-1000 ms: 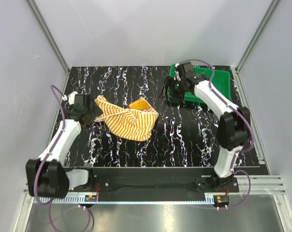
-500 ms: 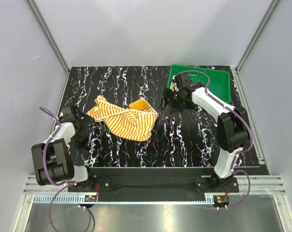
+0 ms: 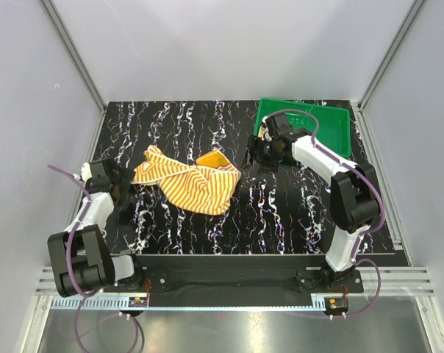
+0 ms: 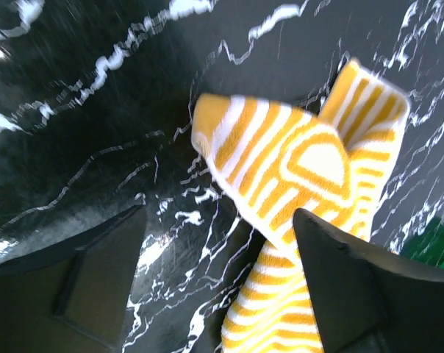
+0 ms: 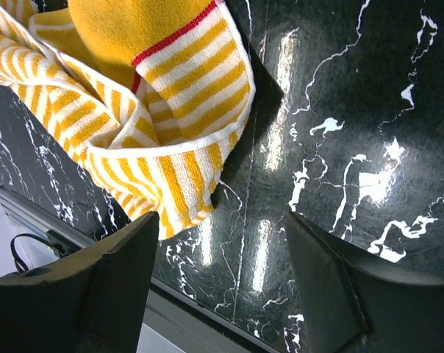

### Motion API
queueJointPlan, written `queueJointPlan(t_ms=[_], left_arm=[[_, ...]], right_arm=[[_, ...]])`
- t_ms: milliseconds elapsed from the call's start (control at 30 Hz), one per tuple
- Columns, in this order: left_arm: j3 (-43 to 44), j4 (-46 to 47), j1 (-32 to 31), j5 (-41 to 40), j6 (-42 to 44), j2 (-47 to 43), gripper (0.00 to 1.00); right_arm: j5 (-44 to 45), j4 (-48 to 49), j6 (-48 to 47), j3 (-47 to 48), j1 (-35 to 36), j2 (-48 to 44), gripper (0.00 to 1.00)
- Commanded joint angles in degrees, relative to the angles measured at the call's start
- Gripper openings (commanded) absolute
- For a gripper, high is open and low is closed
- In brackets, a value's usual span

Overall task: Roll the towels
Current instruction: Flatten the towel

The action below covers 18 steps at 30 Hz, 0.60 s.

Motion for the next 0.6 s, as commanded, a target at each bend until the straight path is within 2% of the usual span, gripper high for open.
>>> queueJointPlan(t_ms=[0, 100, 133, 233, 267, 367, 433, 533, 567], left_arm=[[1.98, 2.02, 0.55, -4.96, 0.14, 0.63, 0.79], [4.08, 4.91, 0.55, -3.91, 1.63, 5.28, 0.5], [5.13, 5.36, 0.55, -2.95, 1.82, 6.77, 0.33], [8.74, 6.14, 0.55, -0.06, 2.95, 11.96, 0.15], [9.44, 6.5, 0.55, 0.57, 3.22, 12.67, 0.0], [9.8, 6.51, 0.46, 1.27, 3.75, 9.71, 0.0], [10.85, 2.32, 0.55, 1.36, 4.53, 6.63, 0.0], [16.03, -7.16, 0.46, -0.21, 7.43, -3.29, 0.0], [18.83, -9.3, 0.64, -1.18, 8.14, -9.58, 0.0]], right_arm=[[-1.13, 2.66, -0.28, 2.06, 0.38, 1.07, 0.76], [-0.6, 2.57, -0.28, 4.08, 0.38, 3.18, 0.76], [-0.52, 2.49, -0.37, 4.7, 0.38, 3.79, 0.76], [-0.43, 2.22, -0.55, 6.98, 0.38, 6.08, 0.76], [-0.6, 2.22, -0.55, 7.77, 0.38, 7.13, 0.76], [-0.6, 2.48, -0.37, 8.74, 0.38, 8.63, 0.75], [-0.6, 2.57, -0.37, 8.75, 0.38, 8.98, 0.75], [0.8, 2.57, -0.28, 7.78, 0.38, 8.81, 0.75], [1.85, 2.31, -0.11, 7.52, 0.29, 8.63, 0.75]])
